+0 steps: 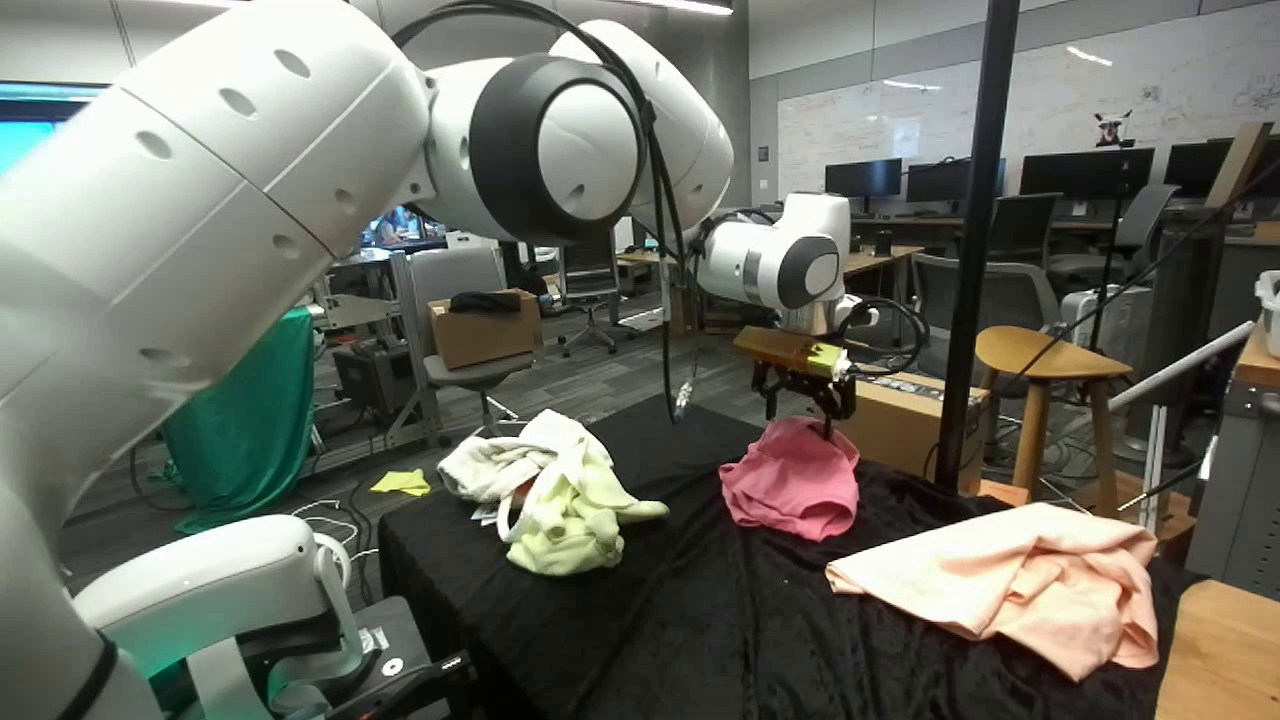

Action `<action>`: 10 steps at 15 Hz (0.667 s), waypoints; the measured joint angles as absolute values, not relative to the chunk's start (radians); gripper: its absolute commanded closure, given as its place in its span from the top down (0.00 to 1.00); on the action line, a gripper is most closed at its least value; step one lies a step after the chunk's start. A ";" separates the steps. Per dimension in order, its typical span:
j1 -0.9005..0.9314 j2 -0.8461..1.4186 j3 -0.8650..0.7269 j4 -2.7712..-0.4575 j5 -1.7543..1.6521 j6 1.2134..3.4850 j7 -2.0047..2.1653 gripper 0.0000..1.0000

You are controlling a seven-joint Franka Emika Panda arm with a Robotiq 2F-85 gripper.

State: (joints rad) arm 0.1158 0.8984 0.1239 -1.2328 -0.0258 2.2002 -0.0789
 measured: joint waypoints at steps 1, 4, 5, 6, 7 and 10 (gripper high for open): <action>0.118 0.913 0.123 -1.214 -0.026 2.187 -0.073 1.00; 0.126 0.953 0.116 -1.165 -0.026 2.162 -0.058 1.00; 0.129 0.965 0.113 -1.149 -0.026 2.158 -0.054 1.00; 0.131 0.976 0.109 -1.135 -0.026 2.153 -0.051 1.00; 0.133 0.986 0.106 -1.121 -0.026 2.149 -0.048 0.97; 0.134 1.010 0.097 -1.086 -0.026 2.144 -0.039 0.71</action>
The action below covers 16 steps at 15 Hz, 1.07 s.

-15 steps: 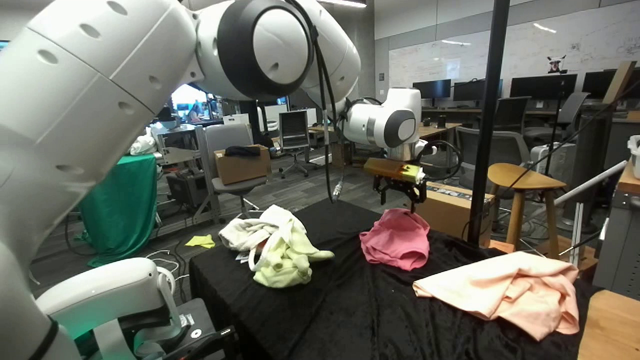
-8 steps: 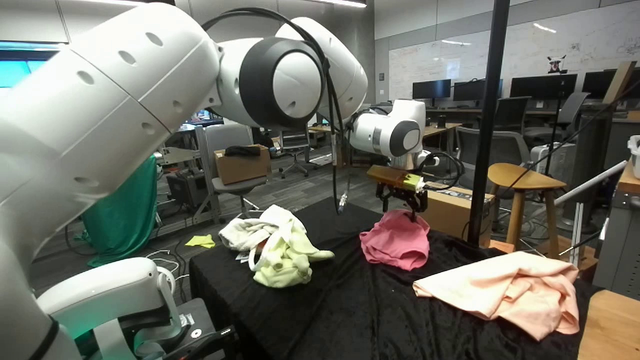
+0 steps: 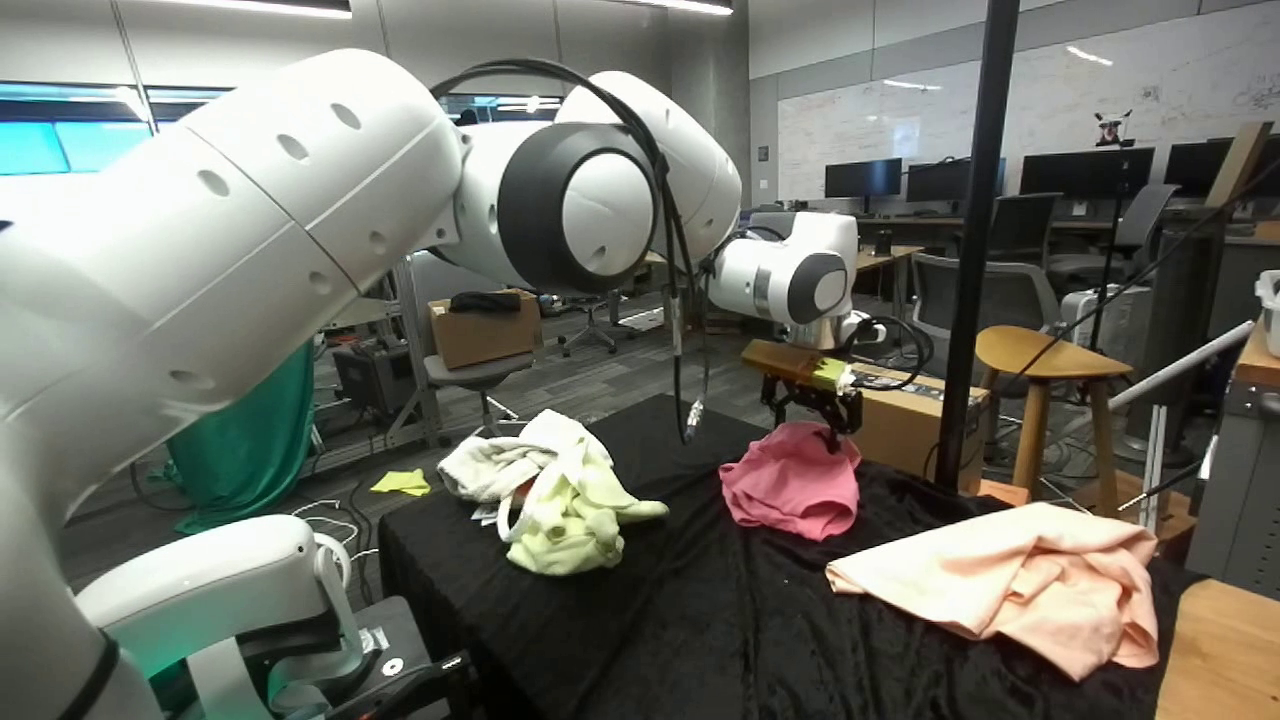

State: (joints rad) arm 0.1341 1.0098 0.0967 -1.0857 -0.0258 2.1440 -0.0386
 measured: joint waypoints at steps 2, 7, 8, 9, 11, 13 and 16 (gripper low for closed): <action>0.134 1.021 0.091 -1.067 -0.026 2.142 -0.034 0.53; 0.135 1.026 0.075 -1.051 -0.026 2.140 -0.027 0.15; 0.135 1.026 0.073 -1.051 -0.026 2.139 -0.027 0.10; 0.135 1.025 0.072 -1.050 -0.026 2.132 -0.027 0.08; 0.135 1.021 0.071 -1.050 -0.026 2.113 -0.029 0.05; 0.135 1.011 0.072 -1.053 -0.026 2.098 -0.035 0.08; 0.134 0.967 0.076 -1.081 -0.026 2.089 -0.064 0.09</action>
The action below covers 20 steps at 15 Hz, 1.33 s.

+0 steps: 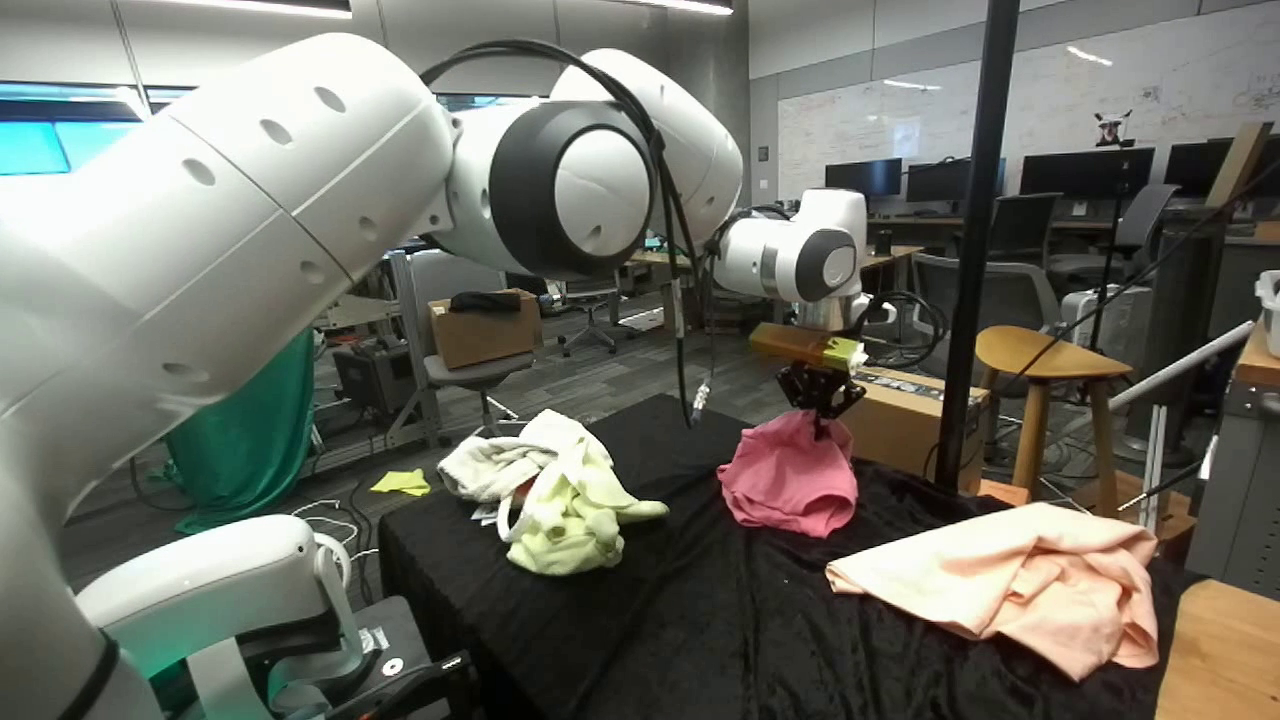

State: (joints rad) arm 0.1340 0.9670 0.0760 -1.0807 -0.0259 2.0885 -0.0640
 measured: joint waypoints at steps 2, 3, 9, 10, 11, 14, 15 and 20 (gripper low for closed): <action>0.126 0.910 0.088 -1.128 -0.025 2.085 -0.103 0.08; 0.118 0.873 0.098 -1.161 -0.020 2.085 -0.126 0.09; 0.031 0.592 0.172 -1.415 0.060 2.057 -0.314 0.09; 0.020 0.541 0.178 -1.461 0.071 2.043 -0.339 0.08; 0.012 0.489 0.181 -1.508 0.082 2.026 -0.360 0.08; 0.008 0.337 0.183 -1.642 0.107 1.986 -0.405 0.08; 0.009 0.288 0.185 -1.690 0.113 1.979 -0.416 0.08; 0.065 0.057 0.205 -1.940 0.137 1.970 -0.429 0.08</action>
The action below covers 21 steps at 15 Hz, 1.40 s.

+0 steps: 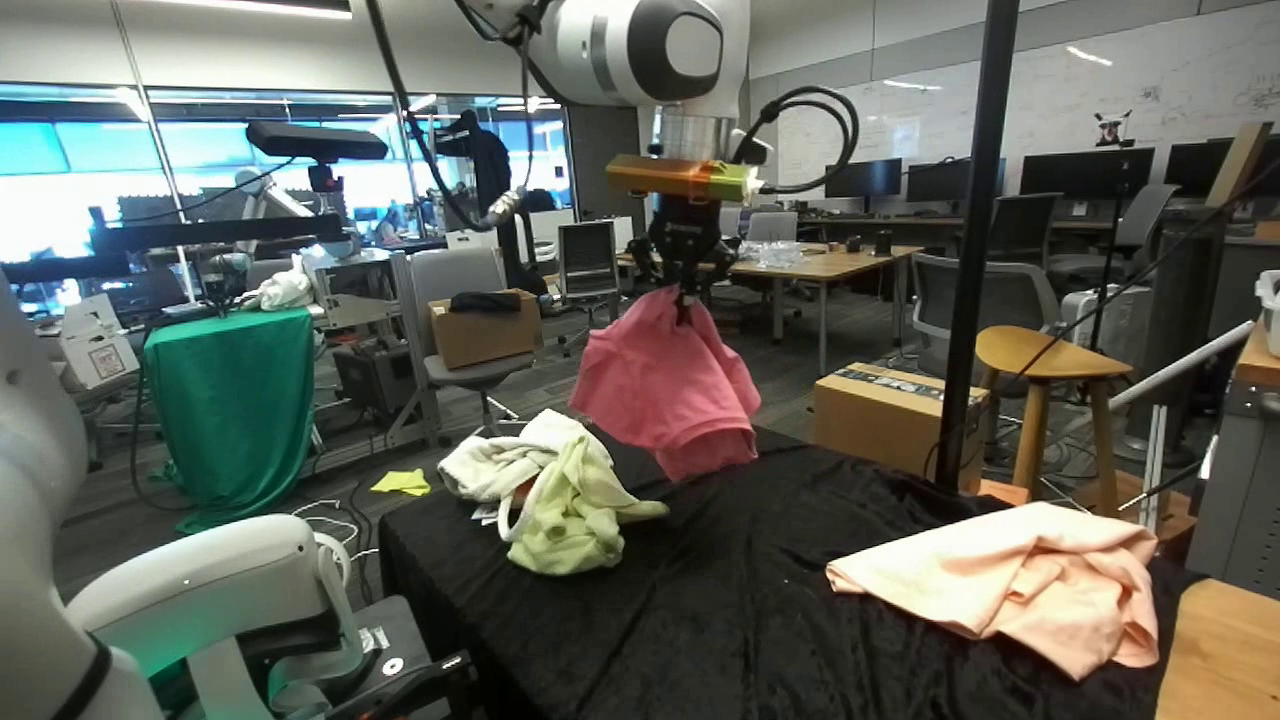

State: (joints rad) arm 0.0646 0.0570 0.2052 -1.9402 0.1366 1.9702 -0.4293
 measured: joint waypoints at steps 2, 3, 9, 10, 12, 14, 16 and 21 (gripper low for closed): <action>0.105 -0.013 0.215 -2.025 0.143 1.968 -0.428 0.08; 0.129 -0.040 0.223 -2.065 0.143 1.969 -0.424 0.08; 0.273 -0.053 0.308 -2.214 0.131 2.113 -0.302 0.08; 0.289 -0.022 0.321 -2.223 0.120 2.153 -0.271 0.08; 0.312 0.061 0.335 -2.226 0.079 2.232 -0.208 0.07; 0.321 0.153 0.335 -2.214 0.038 2.286 -0.164 0.07; 0.321 0.232 0.328 -2.191 0.008 2.309 -0.138 0.08; 0.316 0.339 0.297 -2.121 -0.003 2.309 -0.131 0.35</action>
State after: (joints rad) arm 0.3157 0.3394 0.2966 -2.1206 -0.0029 2.3091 -0.1314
